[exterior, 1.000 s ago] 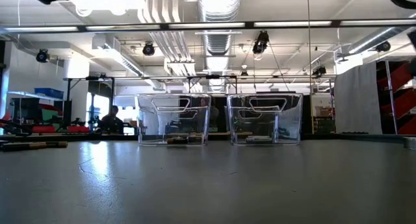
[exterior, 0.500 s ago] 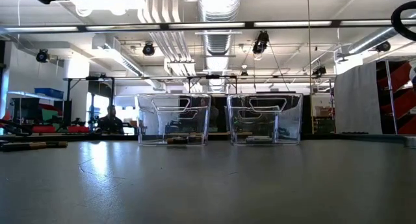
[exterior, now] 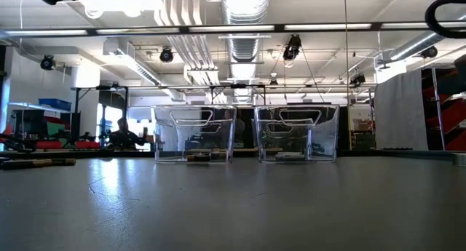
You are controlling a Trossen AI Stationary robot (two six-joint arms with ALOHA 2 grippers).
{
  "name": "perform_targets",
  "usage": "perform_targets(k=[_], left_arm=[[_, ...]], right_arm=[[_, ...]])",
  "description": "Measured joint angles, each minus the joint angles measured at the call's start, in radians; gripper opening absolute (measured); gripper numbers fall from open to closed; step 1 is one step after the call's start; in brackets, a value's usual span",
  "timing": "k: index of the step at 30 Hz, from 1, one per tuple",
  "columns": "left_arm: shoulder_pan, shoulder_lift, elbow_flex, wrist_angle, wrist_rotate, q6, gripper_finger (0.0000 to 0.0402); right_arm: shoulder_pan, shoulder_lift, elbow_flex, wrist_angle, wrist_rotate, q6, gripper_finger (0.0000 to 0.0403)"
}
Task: Sort batteries
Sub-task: Put the white battery into the right transparent bin
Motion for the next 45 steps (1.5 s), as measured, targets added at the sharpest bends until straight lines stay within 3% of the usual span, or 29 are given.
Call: perform_targets(k=[9,14,19,24,45], left_arm=[[0.0,0.0,0.0,0.0,0.0,-0.002,0.0159],[0.0,0.0,0.0,-0.012,0.0,-0.002,0.0159],[0.0,0.0,-0.001,-0.024,0.0,-0.002,0.0159],[0.0,0.0,-0.001,-0.027,0.0,-0.002,0.0159],[0.0,0.0,-0.001,-0.028,0.0,-0.01,0.0159]], right_arm=[[-0.164,0.074,0.049,0.002,-0.009,-0.251,0.0162],[-0.214,0.186,0.072,-0.037,-0.097,-0.373,0.0158],[-0.221,0.277,0.07,-0.148,-0.13,-0.414,0.0147],[-0.221,0.321,0.075,-0.136,-0.143,-0.44,0.0137],[-0.22,0.319,0.052,-0.118,-0.192,-0.483,0.0085]])
